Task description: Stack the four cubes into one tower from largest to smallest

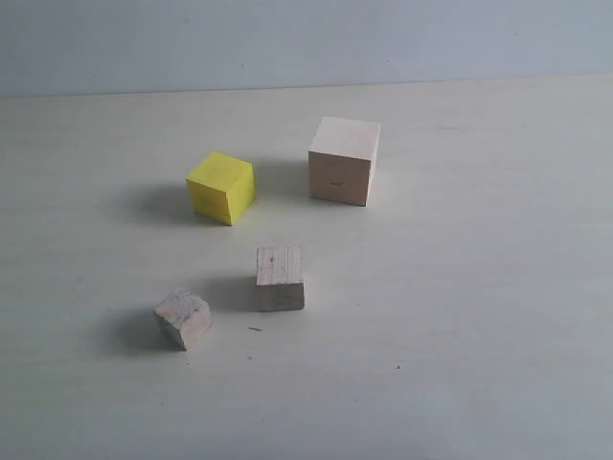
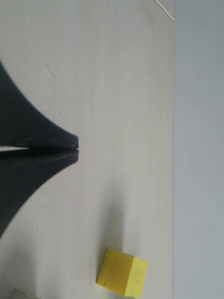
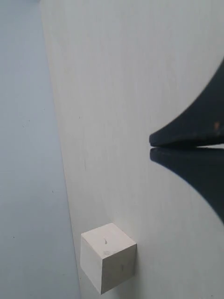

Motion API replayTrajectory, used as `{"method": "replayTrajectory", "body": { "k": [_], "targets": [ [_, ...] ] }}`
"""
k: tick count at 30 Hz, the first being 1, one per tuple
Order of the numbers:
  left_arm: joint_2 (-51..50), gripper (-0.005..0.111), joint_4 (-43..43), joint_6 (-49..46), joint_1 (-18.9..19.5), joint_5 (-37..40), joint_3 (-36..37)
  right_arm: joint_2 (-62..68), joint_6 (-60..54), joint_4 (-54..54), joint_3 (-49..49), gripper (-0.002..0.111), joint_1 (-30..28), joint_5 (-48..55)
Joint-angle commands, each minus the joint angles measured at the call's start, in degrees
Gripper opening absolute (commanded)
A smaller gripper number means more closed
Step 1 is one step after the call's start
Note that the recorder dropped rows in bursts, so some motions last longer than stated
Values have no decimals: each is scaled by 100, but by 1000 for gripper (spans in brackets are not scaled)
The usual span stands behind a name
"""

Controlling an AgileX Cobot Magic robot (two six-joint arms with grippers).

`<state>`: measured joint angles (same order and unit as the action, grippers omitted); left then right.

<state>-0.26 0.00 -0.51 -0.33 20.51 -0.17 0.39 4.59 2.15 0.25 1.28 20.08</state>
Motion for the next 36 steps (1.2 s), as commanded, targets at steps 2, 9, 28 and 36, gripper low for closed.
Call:
{"method": "replayTrajectory", "body": {
  "k": [2,9,28,36],
  "targets": [
    [26,0,35,-9,-25,-27,17,-39,-5,-74,-25,0,23,-64],
    [26,0,35,-9,-25,-27,17,-39,-5,-63,-25,0,23,-2074],
    [26,0,35,-9,-25,-27,17,49,405,-87,899,0,23,-3443],
    [26,0,35,-9,-25,-27,17,1632,405,-87,3041,0,358,-1761]
  ]
}}
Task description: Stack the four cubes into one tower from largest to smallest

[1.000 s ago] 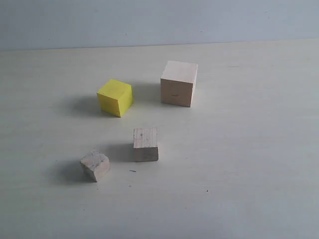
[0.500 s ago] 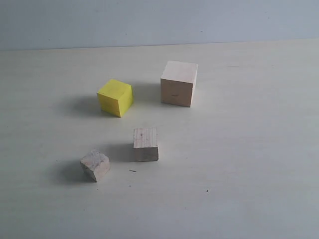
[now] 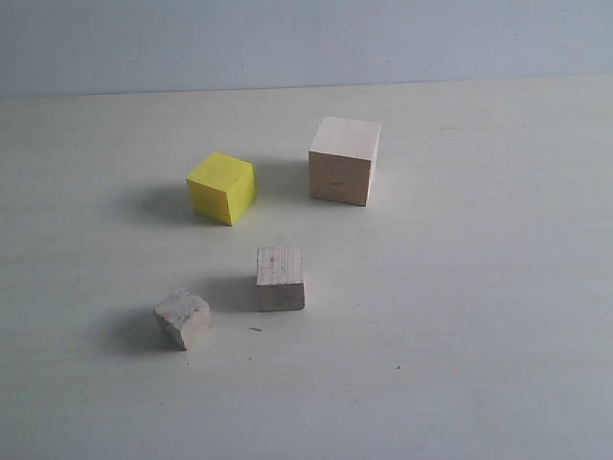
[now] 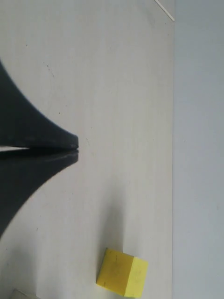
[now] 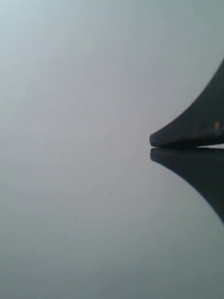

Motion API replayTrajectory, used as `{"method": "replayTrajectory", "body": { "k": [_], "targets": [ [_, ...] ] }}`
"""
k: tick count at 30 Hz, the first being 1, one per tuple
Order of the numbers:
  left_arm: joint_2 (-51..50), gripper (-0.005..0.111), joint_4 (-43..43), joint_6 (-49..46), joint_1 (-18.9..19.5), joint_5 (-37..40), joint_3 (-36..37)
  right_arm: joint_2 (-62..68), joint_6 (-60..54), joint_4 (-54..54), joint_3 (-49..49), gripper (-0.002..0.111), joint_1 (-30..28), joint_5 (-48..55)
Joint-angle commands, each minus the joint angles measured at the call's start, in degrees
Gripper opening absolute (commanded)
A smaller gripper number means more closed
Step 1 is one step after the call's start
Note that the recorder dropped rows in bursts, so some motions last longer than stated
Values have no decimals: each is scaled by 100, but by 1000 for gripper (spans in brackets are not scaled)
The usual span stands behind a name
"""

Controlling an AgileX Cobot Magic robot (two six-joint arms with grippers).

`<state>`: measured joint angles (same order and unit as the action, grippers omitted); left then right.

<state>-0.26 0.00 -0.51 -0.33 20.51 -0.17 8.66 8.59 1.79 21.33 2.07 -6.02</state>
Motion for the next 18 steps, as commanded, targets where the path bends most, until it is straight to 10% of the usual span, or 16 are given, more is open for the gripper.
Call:
{"method": "replayTrajectory", "body": {
  "k": [1,10,18],
  "targets": [
    [26,0,35,-9,-25,-27,17,1067,6,-51,1198,0,434,1085],
    [26,0,35,-9,-25,-27,17,3192,-198,593,2433,0,1835,3265],
    [26,0,35,-9,-25,-27,17,4257,-198,726,2433,0,1997,3091]
  ]
}}
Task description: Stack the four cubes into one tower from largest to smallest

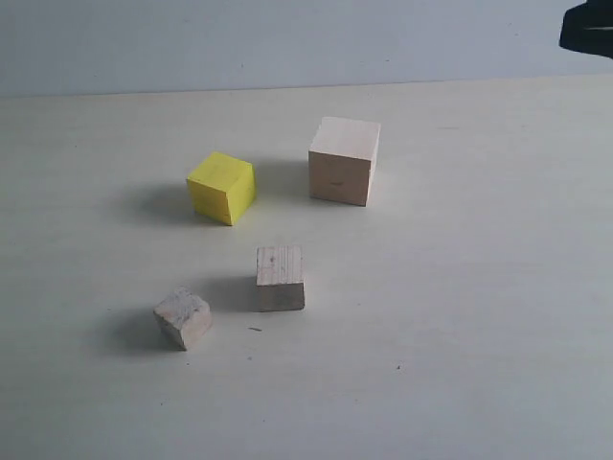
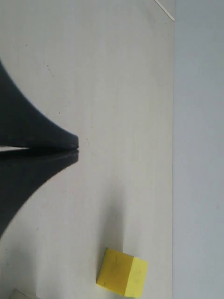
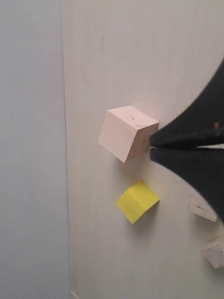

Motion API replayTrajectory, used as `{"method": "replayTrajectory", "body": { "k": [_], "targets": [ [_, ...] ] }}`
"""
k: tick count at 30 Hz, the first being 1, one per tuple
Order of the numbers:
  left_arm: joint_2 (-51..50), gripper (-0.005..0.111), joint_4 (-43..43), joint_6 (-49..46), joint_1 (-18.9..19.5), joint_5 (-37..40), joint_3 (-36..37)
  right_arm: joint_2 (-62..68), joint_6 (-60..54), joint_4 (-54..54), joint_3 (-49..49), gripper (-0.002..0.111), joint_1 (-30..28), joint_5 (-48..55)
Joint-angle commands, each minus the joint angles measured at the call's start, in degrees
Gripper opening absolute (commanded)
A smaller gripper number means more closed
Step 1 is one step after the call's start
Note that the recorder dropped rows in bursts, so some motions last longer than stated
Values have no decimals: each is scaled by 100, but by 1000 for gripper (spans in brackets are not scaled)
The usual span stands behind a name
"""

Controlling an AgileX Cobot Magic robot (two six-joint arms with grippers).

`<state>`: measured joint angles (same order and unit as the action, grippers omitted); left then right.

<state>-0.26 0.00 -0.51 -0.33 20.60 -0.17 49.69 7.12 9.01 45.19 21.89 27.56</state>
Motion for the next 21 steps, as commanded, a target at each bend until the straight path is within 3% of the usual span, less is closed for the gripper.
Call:
{"method": "replayTrajectory", "body": {
  "k": [1,4,8,11,16,21],
  "targets": [
    [26,0,35,-9,-25,-36,17,154,-11,4,47,0,15,-280],
    [26,0,87,-72,-25,-532,17,154,1,-6,47,0,15,-280],
    [26,0,118,-55,-25,-2361,17,154,-9,-9,47,0,15,-393],
    [26,0,118,-92,-25,-3109,17,154,-9,-9,47,0,15,-499],
    [26,0,118,289,-25,-3694,17,196,-9,-9,47,0,15,-651],
    [-37,0,118,722,-25,-2972,-306,495,-9,39,88,0,15,-1121]
  ]
}}
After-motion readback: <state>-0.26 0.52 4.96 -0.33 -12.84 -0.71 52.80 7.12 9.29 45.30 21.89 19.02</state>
